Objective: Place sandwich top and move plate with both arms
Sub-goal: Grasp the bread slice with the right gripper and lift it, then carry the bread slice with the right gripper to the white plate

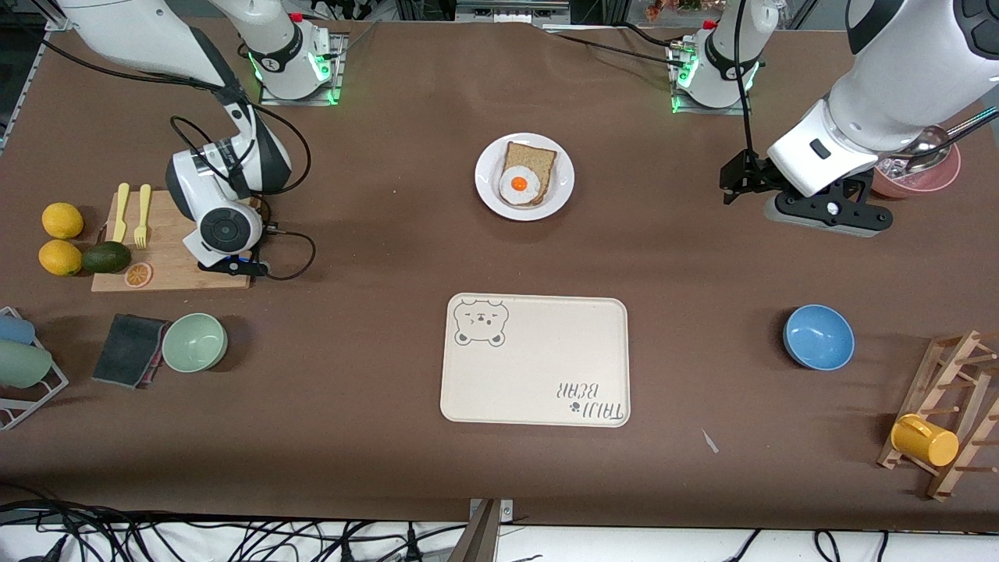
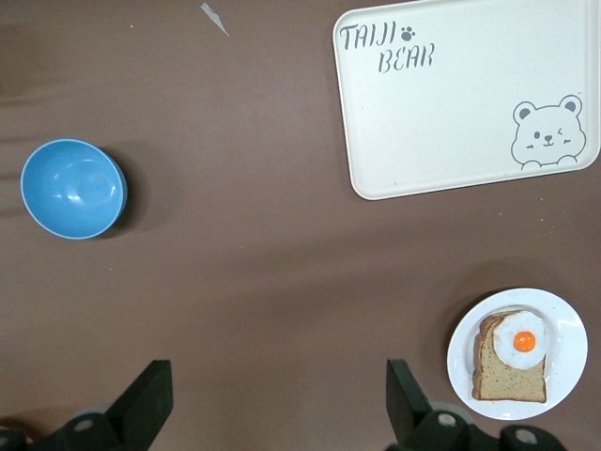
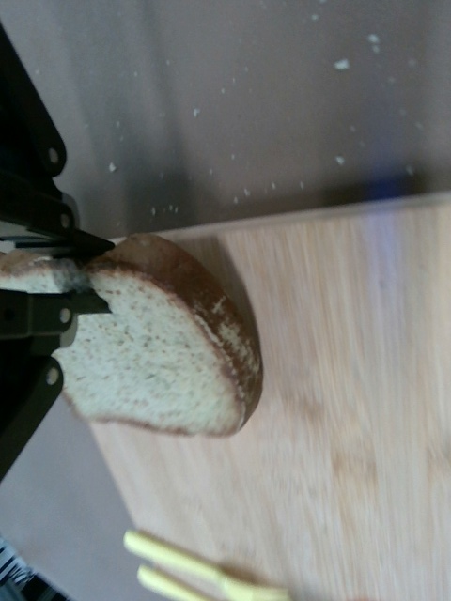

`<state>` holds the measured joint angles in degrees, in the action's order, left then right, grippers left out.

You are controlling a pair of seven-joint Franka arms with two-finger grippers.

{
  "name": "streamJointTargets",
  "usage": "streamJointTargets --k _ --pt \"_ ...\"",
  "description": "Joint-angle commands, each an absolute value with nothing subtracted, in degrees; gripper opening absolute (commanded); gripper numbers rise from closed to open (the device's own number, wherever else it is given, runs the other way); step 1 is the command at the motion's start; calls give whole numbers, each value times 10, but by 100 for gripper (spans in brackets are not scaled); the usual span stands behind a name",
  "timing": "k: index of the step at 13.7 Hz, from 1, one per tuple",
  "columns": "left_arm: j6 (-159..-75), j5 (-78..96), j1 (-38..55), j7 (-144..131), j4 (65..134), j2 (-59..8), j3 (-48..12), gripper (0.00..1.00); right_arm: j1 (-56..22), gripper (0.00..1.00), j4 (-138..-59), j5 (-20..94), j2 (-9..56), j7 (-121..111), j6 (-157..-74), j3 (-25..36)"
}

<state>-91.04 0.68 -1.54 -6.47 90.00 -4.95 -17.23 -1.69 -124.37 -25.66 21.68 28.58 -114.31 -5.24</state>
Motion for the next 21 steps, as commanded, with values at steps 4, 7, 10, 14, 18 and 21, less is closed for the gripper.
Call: streamJointTargets --k 4,7,10,14,18,21 --pt "-904 20 -18 -68 896 -47 -174 100 -17 0 -1095 -191 208 287 -961 -134" --pt "-904 20 -18 -68 896 -47 -173 100 -19 0 -991 -123 209 295 -890 -219" --pt "-904 20 -18 -67 896 -48 -173 100 -51 0 -931 -39 217 336 -895 -252" --pt "-904 20 -18 -68 897 -48 -173 100 -160 0 -847 24 269 508 -899 -252" --pt "-904 20 -22 -67 896 -48 -173 100 -198 0 -823 118 290 625 -943 -252" --pt "-905 20 -24 -64 897 -48 -173 100 -235 0 -827 131 318 668 -1024 -252"
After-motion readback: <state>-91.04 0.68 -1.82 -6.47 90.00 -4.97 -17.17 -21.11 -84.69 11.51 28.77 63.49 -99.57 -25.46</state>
